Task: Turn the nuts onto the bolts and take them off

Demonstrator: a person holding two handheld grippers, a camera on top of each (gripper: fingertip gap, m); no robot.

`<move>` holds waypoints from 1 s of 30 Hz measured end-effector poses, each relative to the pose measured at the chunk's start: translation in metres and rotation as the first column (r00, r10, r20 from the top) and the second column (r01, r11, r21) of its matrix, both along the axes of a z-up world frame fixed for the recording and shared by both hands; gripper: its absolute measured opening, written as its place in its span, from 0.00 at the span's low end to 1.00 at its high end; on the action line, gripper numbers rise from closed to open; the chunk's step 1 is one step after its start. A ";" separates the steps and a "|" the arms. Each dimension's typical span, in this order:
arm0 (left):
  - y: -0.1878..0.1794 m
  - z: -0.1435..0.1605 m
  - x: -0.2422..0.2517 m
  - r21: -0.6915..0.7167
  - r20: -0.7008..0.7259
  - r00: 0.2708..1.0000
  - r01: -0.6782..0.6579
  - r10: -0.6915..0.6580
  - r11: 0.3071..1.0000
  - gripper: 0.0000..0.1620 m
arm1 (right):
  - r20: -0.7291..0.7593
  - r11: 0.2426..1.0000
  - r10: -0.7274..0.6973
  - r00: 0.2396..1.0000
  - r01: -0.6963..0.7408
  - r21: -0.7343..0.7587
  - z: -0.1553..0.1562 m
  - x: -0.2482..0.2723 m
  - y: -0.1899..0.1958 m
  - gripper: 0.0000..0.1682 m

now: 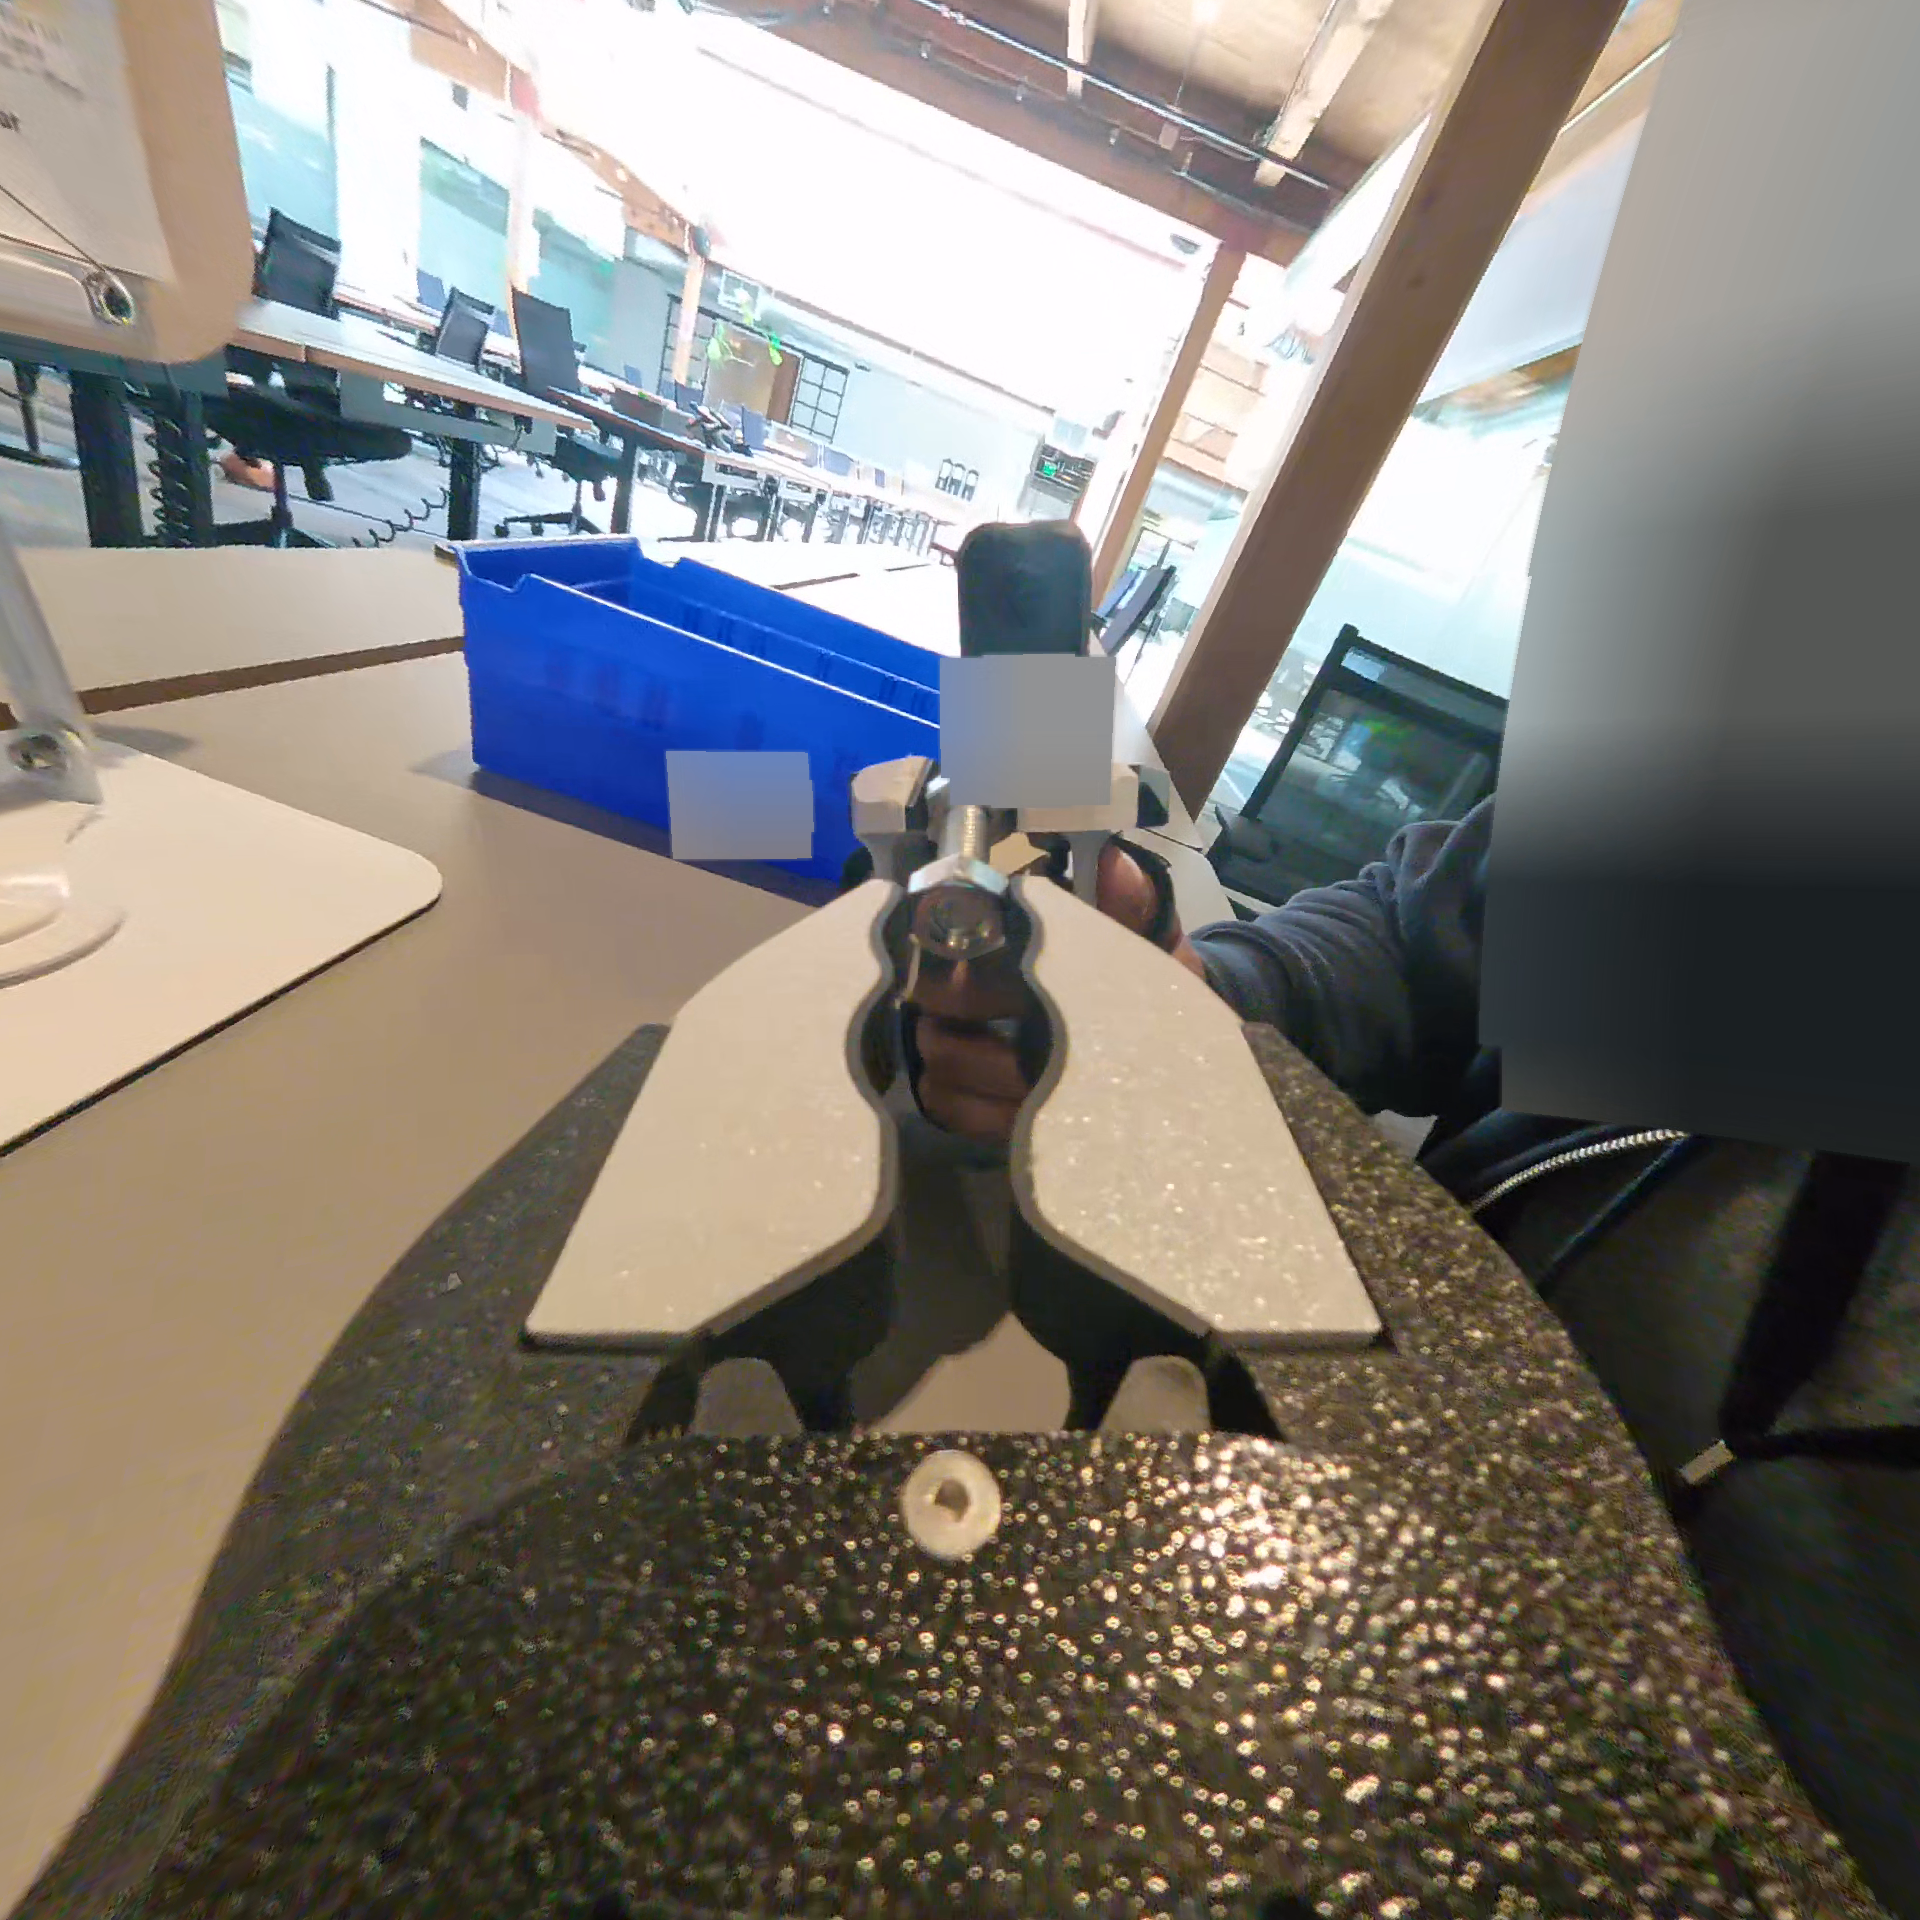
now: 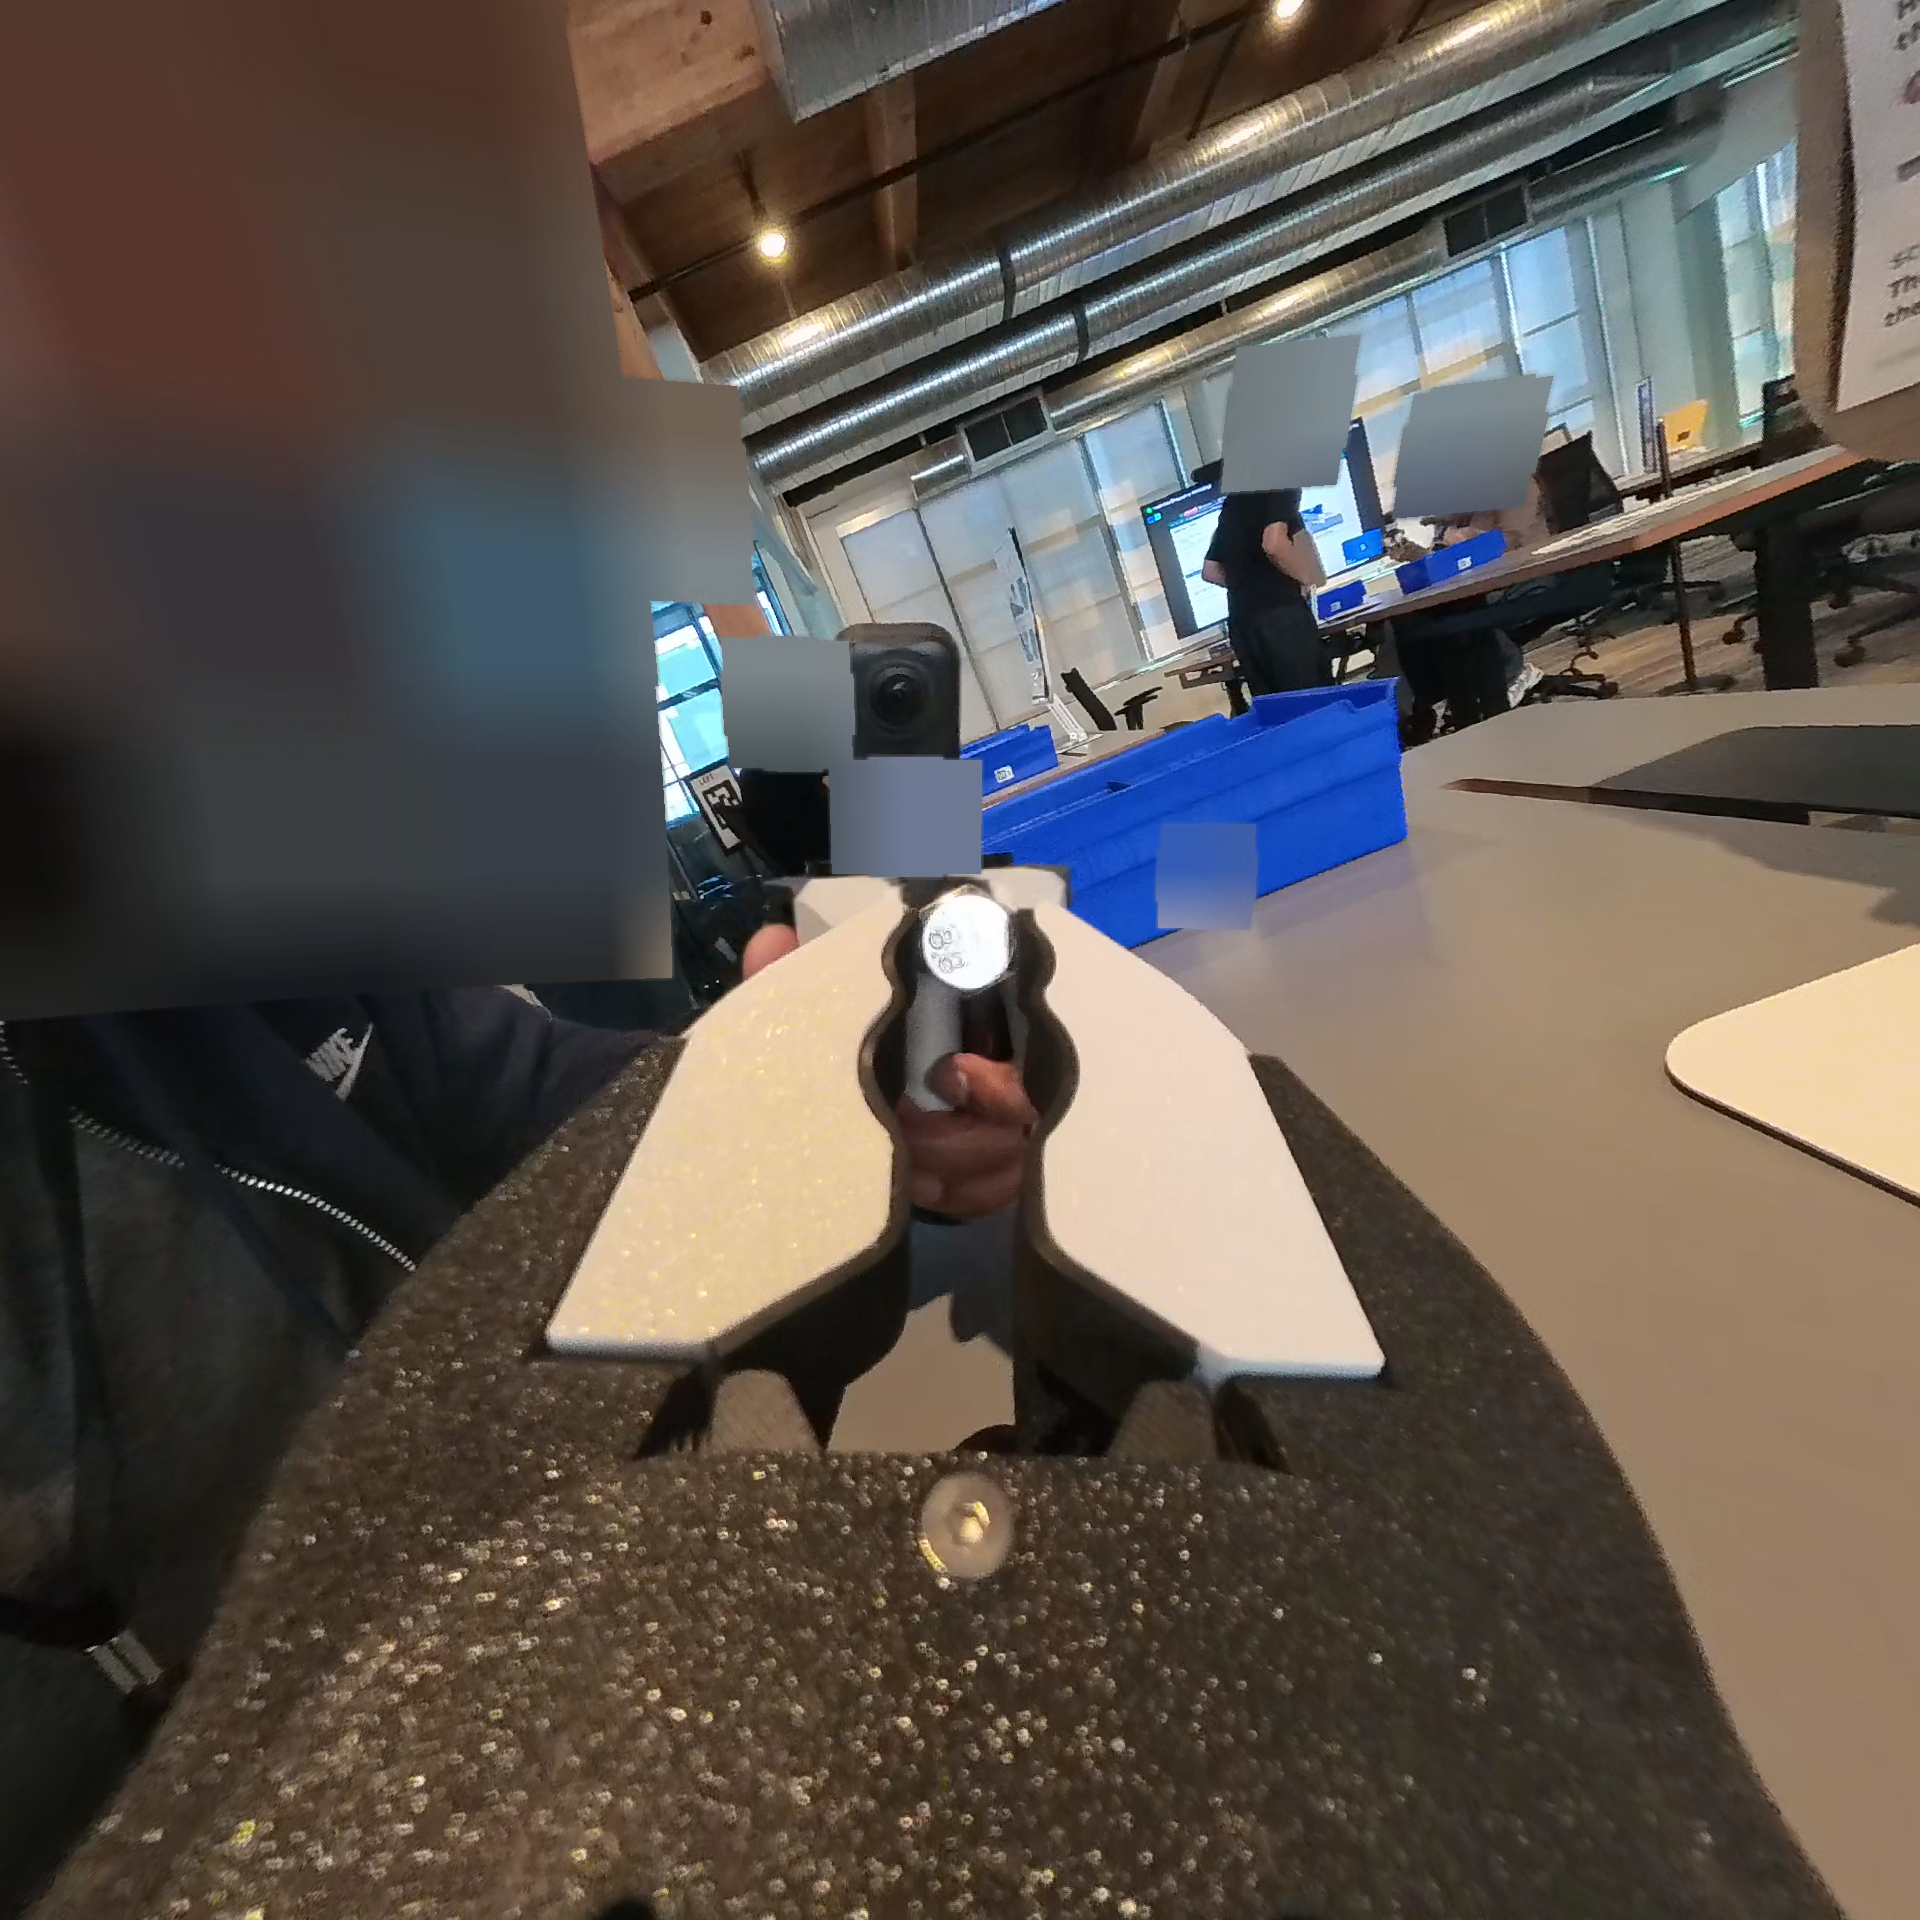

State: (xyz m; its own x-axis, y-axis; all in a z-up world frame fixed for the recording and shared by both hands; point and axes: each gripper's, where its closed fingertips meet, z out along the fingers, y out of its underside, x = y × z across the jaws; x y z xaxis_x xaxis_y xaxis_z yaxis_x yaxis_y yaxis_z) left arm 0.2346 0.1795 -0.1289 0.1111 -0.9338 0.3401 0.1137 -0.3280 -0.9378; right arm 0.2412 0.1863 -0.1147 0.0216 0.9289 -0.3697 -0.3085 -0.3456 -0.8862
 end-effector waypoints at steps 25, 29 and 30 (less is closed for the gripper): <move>0.002 0.001 0.002 0.113 -0.011 0.998 -0.061 0.063 0.992 0.16 | -0.046 0.999 0.002 0.999 -0.004 -0.039 0.003 0.005 0.003 0.10; 0.003 0.001 0.002 0.374 -0.074 0.981 -0.140 0.180 0.917 0.10 | -0.051 0.999 0.009 0.999 -0.012 -0.044 0.003 0.004 0.003 0.10; 0.004 0.000 0.002 0.509 -0.106 0.963 -0.162 0.248 0.845 0.11 | -0.055 0.999 0.011 0.998 -0.014 -0.049 0.003 0.004 0.003 0.10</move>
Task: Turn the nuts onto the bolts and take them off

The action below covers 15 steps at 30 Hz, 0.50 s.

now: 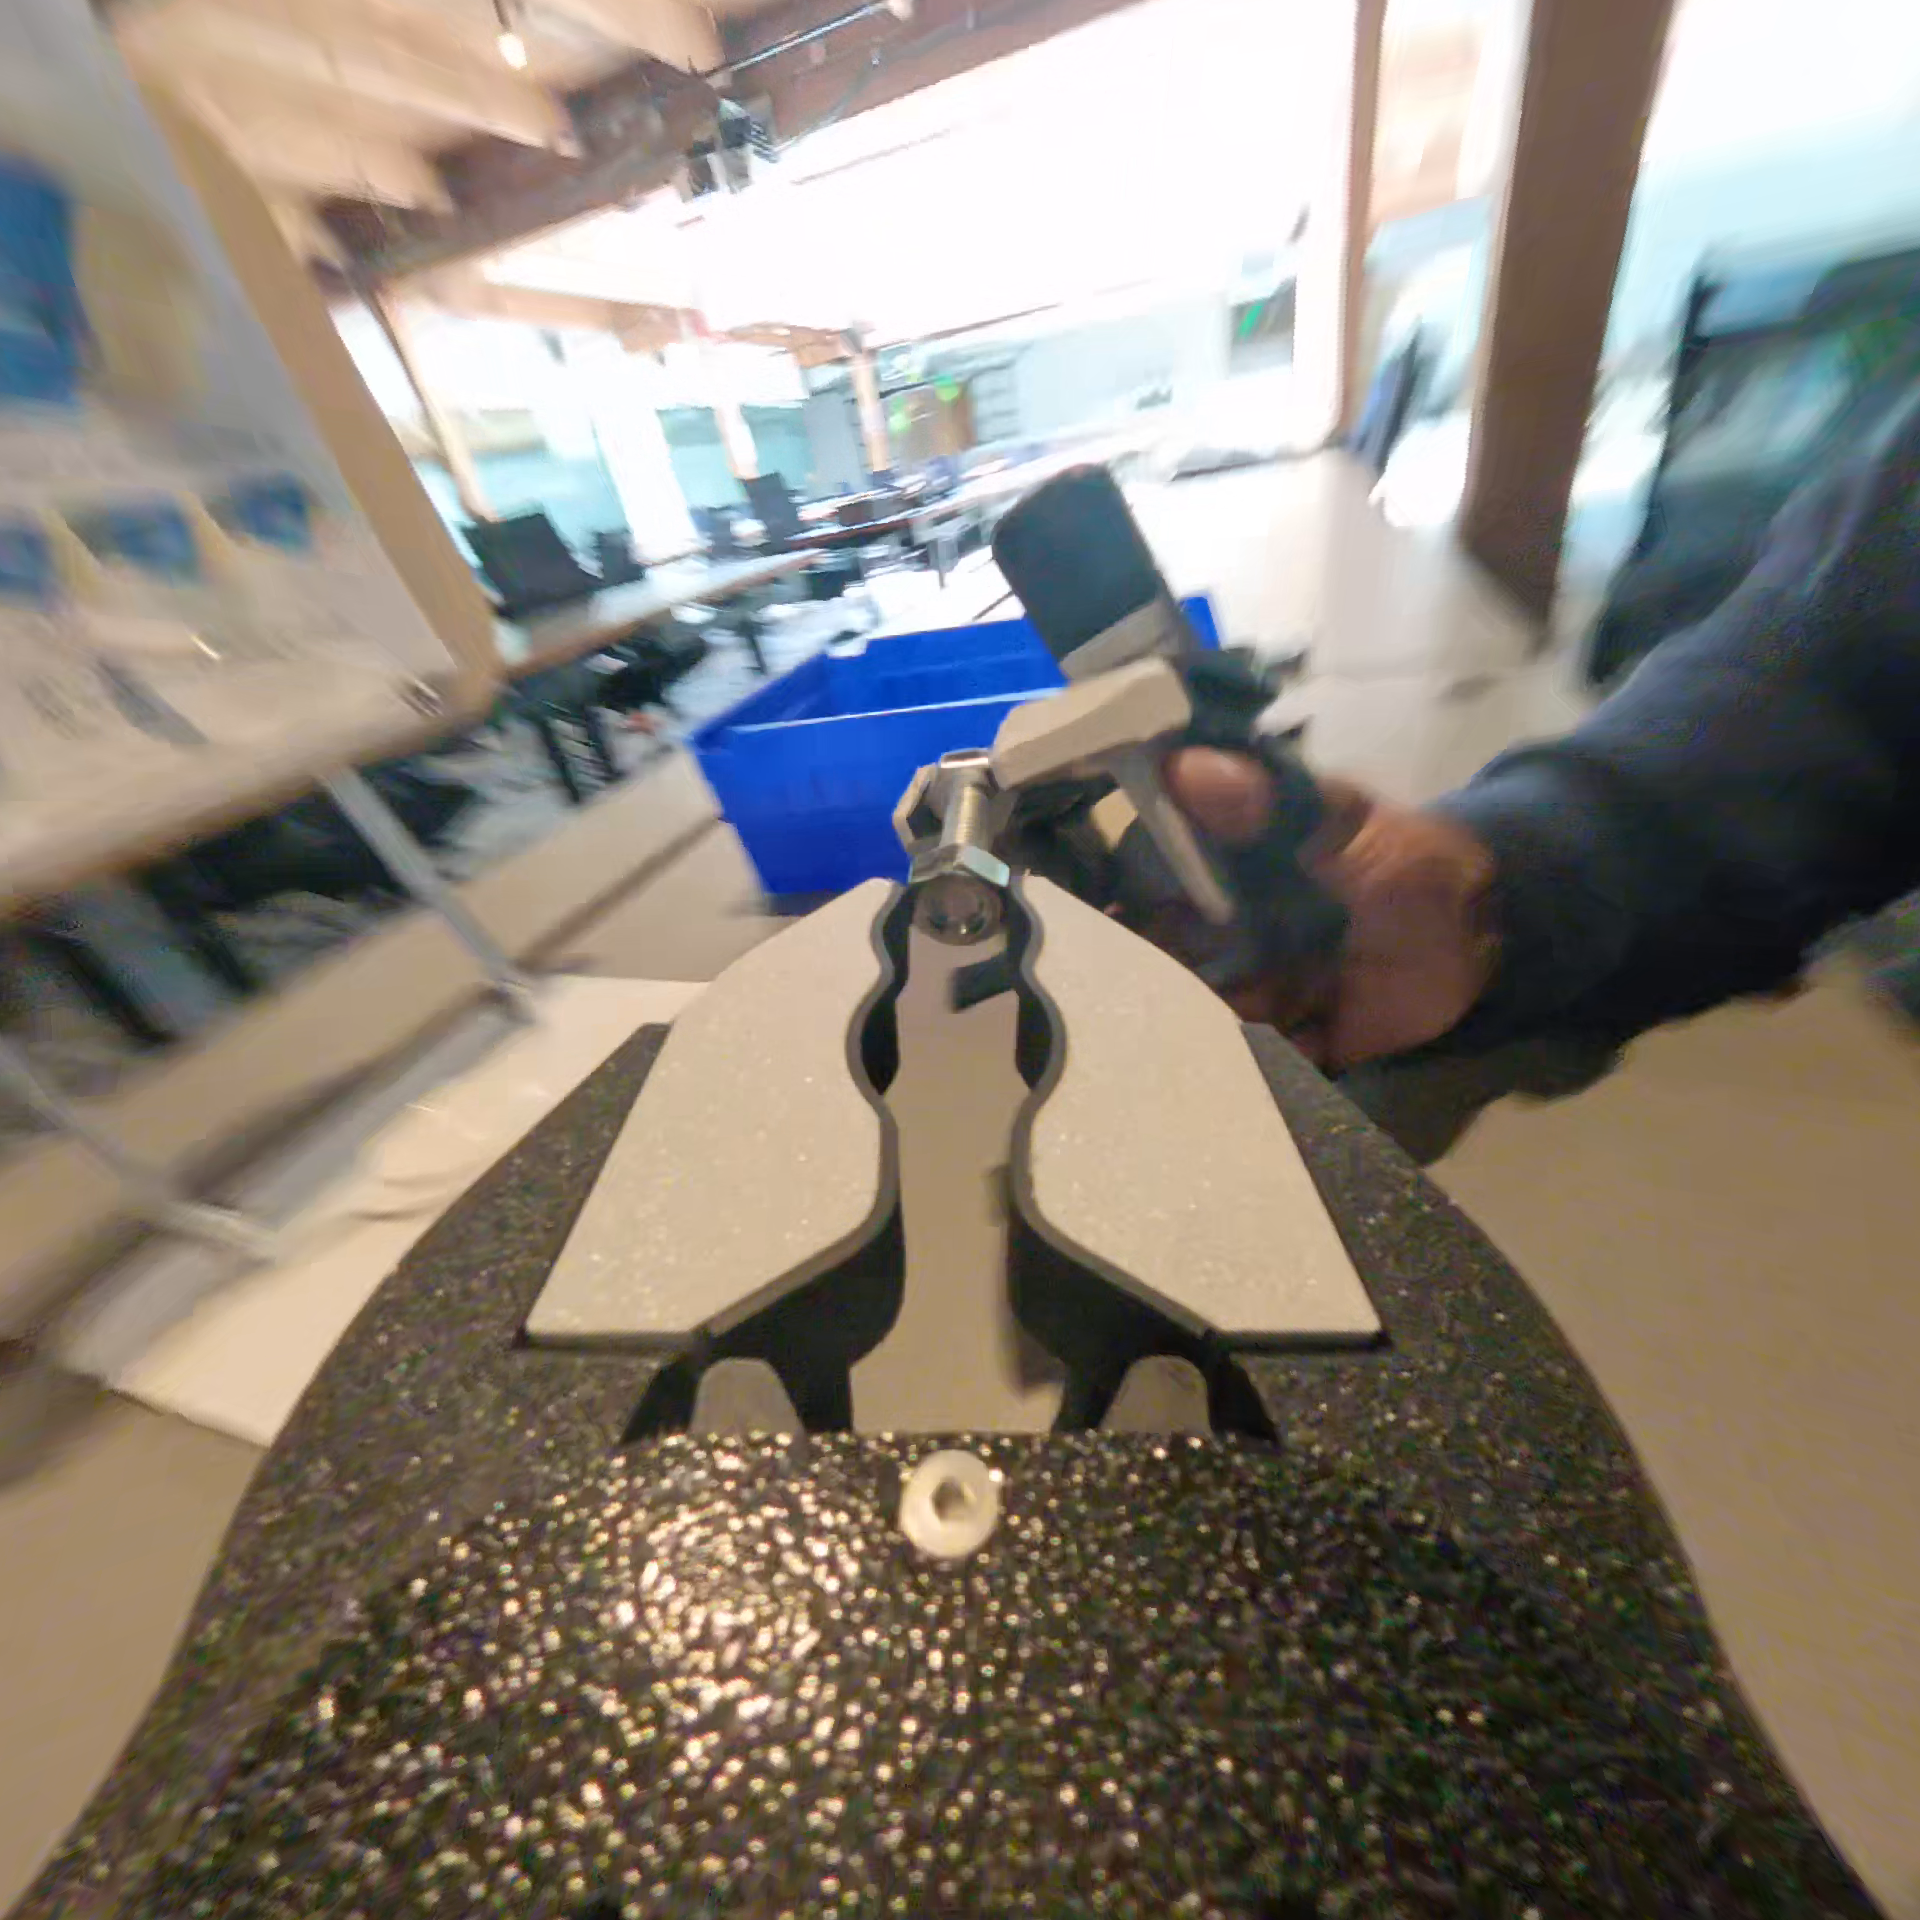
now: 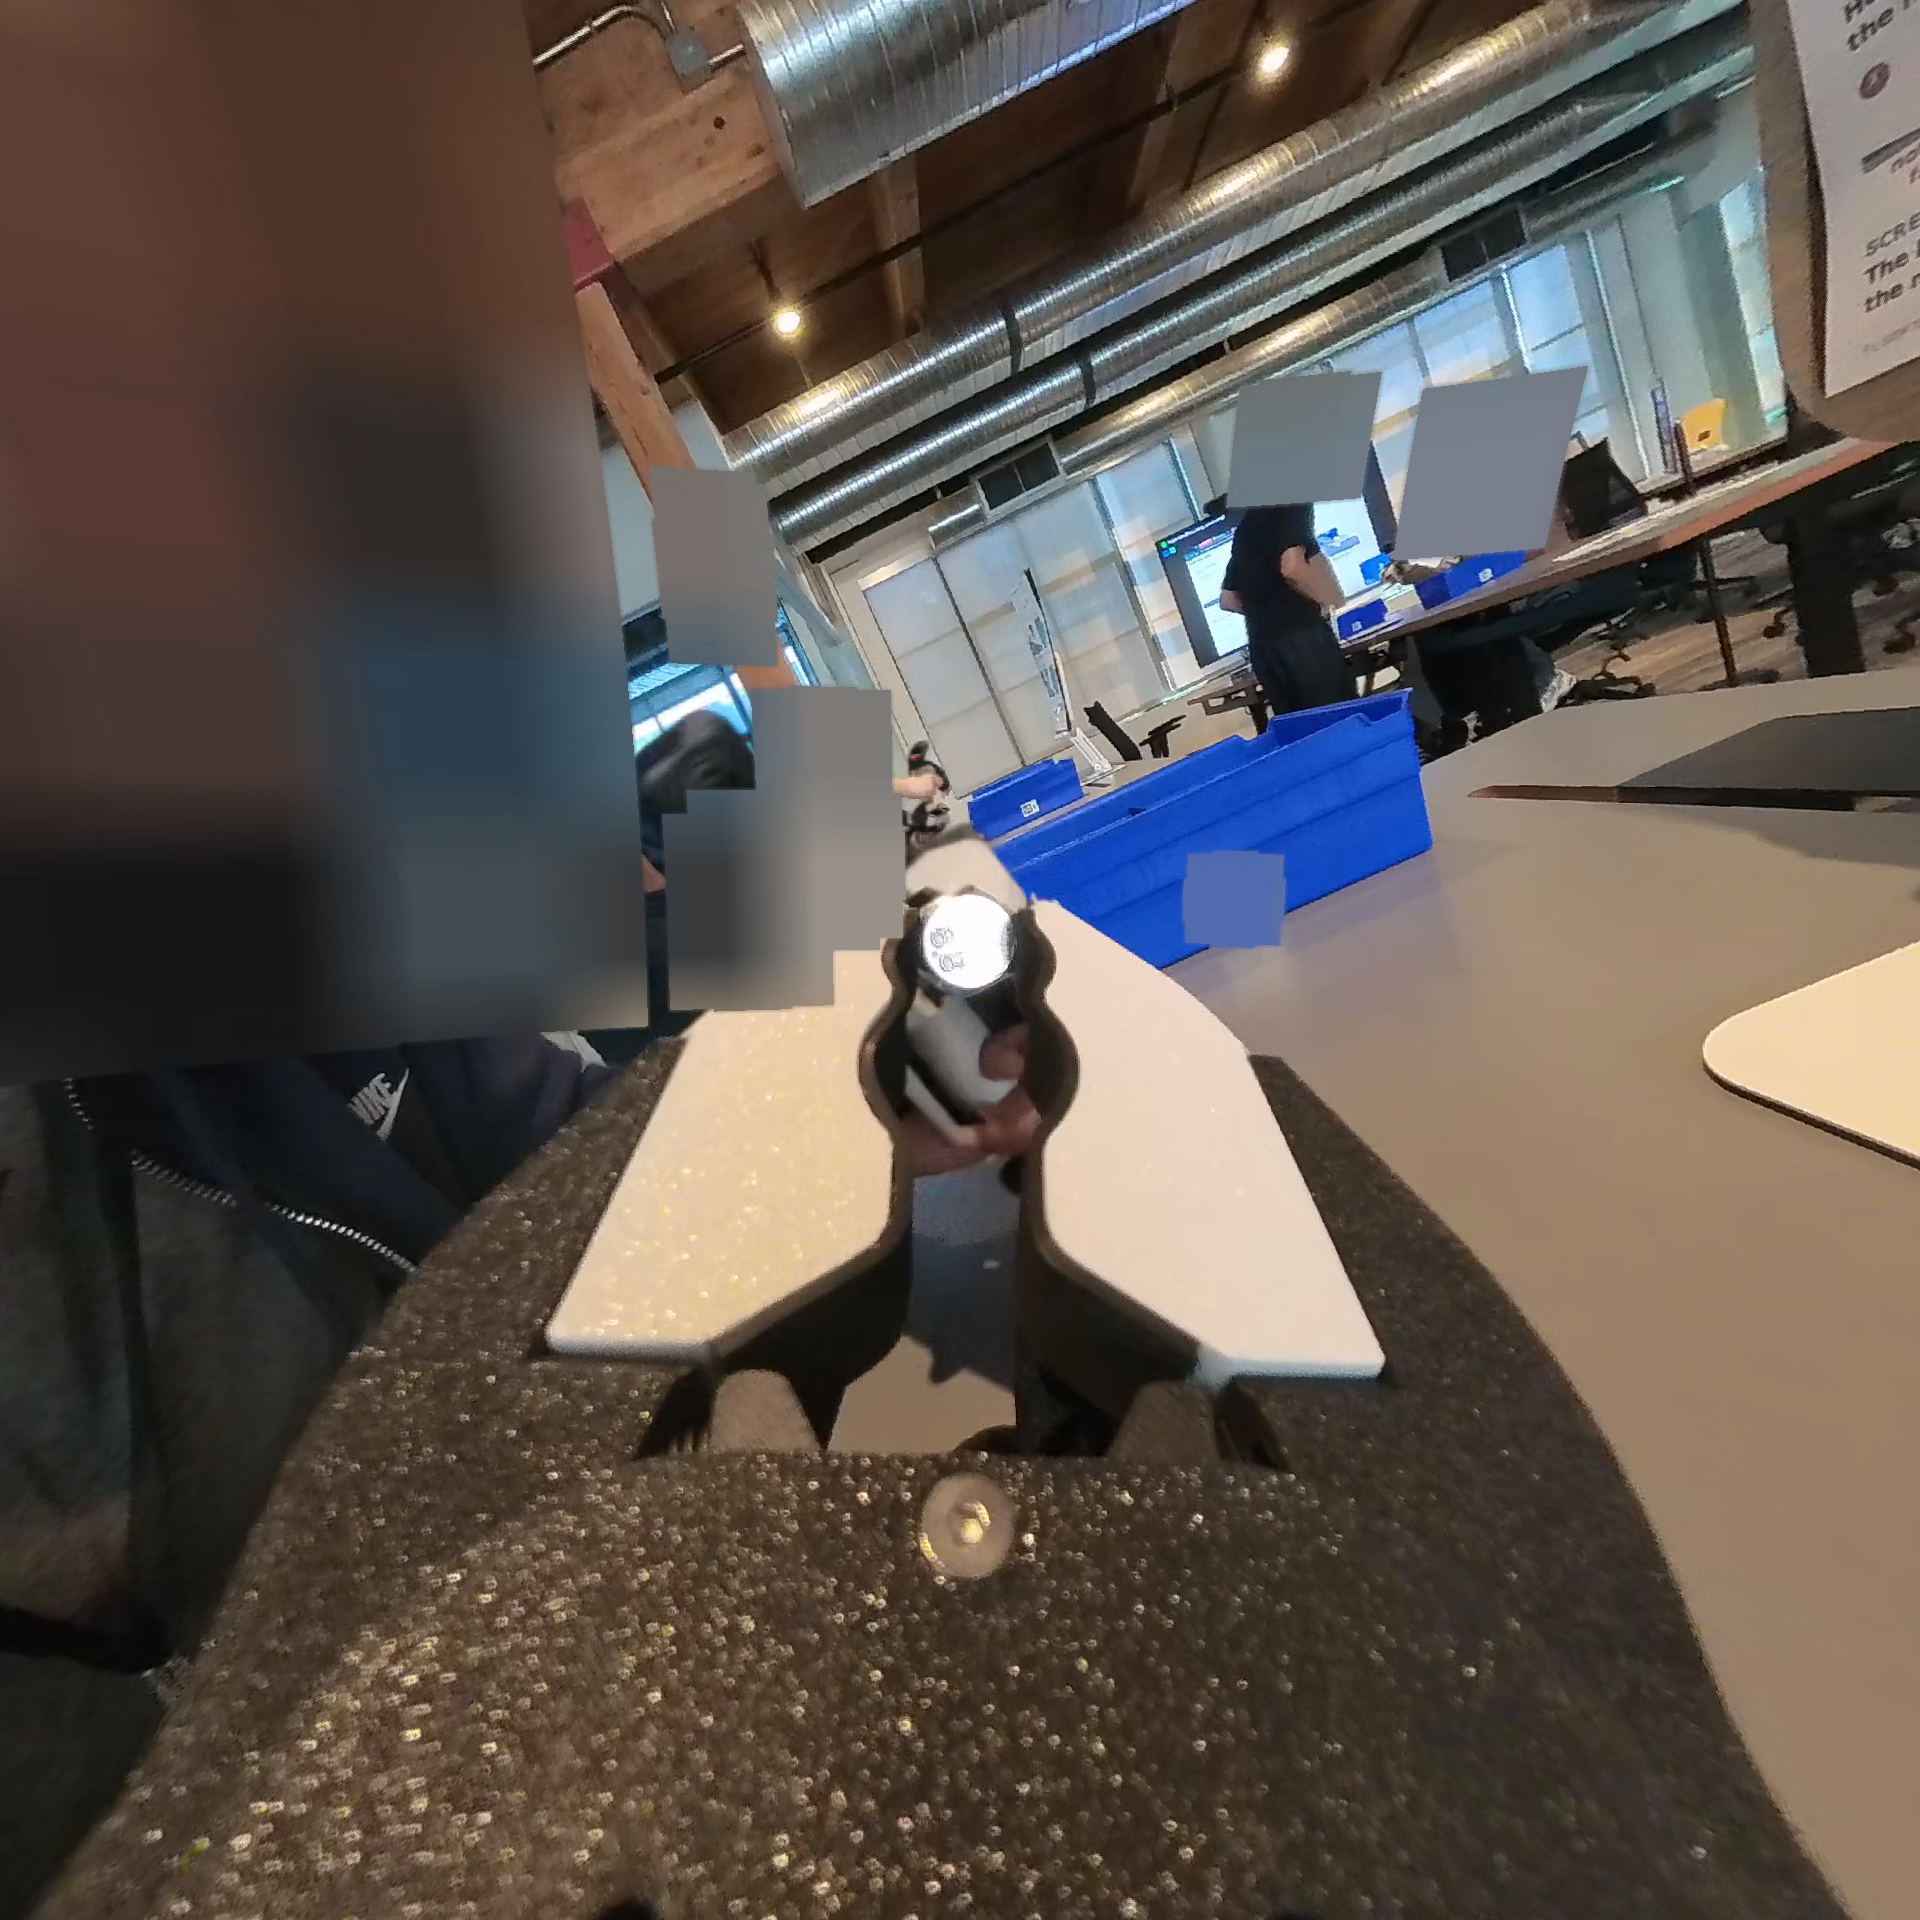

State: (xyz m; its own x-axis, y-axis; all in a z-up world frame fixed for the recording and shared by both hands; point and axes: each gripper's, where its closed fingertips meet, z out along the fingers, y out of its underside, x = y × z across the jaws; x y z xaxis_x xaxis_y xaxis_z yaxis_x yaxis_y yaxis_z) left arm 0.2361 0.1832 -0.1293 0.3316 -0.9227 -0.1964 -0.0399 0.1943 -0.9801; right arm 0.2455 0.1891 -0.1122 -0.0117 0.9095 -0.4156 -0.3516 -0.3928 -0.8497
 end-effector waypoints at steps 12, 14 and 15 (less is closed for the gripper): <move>0.003 0.007 -0.002 -0.174 0.128 0.992 0.047 -0.024 0.984 0.31 | -0.015 1.000 -0.017 1.000 0.017 -0.006 0.002 0.004 0.003 0.10; 0.005 0.007 -0.003 -0.313 0.196 0.979 0.117 -0.056 0.943 0.30 | -0.014 1.000 -0.019 1.000 0.019 -0.005 0.002 0.004 0.004 0.10; 0.004 0.006 -0.003 -0.363 0.222 0.972 0.151 -0.071 0.919 0.28 | -0.014 1.000 -0.020 1.000 0.019 -0.005 0.002 0.004 0.004 0.10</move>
State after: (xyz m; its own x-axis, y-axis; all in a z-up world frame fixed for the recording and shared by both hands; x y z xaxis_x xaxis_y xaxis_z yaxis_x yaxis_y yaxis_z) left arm 0.2335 0.1876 -0.1228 0.2185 -0.9480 0.2312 0.1654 -0.1975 -0.9662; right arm 0.2498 0.1929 -0.1104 0.0004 0.9074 -0.4203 -0.3708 -0.3902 -0.8428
